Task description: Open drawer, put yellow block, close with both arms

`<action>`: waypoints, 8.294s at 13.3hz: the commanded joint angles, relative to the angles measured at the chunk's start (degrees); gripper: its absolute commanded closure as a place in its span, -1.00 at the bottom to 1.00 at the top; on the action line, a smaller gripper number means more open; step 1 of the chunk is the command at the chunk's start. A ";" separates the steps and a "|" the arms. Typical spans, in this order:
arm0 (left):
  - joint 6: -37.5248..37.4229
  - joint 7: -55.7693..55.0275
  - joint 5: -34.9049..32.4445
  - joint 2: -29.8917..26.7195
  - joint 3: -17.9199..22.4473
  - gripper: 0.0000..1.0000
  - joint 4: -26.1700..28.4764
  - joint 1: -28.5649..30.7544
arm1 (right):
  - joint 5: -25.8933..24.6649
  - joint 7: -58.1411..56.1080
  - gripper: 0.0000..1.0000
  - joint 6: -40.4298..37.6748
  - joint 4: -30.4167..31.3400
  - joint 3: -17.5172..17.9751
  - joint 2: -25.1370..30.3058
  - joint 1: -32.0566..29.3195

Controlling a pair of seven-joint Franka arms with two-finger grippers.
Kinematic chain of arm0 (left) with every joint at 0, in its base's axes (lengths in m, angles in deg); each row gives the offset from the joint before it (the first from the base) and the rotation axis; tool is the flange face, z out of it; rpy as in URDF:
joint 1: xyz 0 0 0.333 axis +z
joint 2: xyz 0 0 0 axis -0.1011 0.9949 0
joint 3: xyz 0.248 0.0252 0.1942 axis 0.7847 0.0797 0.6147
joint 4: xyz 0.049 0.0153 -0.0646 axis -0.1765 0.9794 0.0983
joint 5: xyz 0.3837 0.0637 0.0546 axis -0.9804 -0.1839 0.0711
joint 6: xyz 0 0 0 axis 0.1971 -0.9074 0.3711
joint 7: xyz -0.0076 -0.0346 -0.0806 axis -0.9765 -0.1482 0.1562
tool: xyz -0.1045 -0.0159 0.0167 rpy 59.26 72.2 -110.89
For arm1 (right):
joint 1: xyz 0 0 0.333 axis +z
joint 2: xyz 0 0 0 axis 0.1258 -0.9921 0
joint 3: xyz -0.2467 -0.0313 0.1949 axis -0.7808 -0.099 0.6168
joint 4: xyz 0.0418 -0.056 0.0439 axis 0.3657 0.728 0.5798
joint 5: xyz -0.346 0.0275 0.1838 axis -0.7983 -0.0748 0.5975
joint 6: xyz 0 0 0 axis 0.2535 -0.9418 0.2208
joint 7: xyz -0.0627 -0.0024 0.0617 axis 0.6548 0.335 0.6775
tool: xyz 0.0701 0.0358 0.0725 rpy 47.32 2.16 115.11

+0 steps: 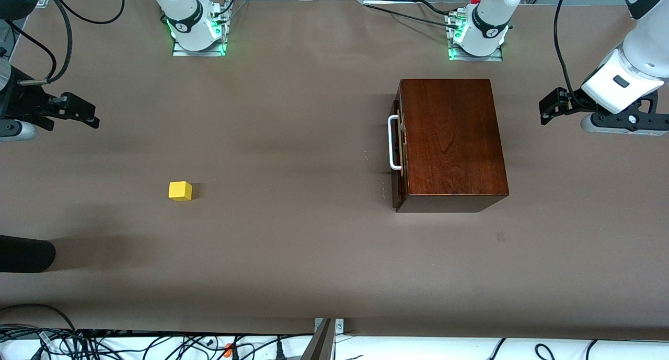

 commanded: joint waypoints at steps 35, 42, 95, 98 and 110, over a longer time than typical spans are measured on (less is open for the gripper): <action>8.98 -33.12 -3.23 31.04 -1.93 -1.00 -15.01 -33.70 | -0.17 -0.98 -1.00 0.69 -1.34 2.19 -0.01 3.18; 9.07 -34.88 -8.16 32.63 -1.93 -1.00 -10.71 -34.67 | -0.26 -0.98 -1.00 0.77 -1.34 2.28 -0.10 3.18; 19.35 -48.86 -1.49 40.54 -2.02 -1.00 -18.96 -45.31 | 1.76 -6.69 -1.00 46.63 23.69 2.98 -22.87 0.46; 18.65 -48.33 -1.84 39.14 -1.85 -1.00 -21.23 -44.61 | 1.59 -7.48 -0.94 47.79 24.23 2.98 -24.00 0.72; -10.43 -18.82 -1.05 17.52 -1.67 -1.00 -21.86 -18.53 | 1.59 -11.79 0.97 43.70 17.67 2.89 -25.33 0.46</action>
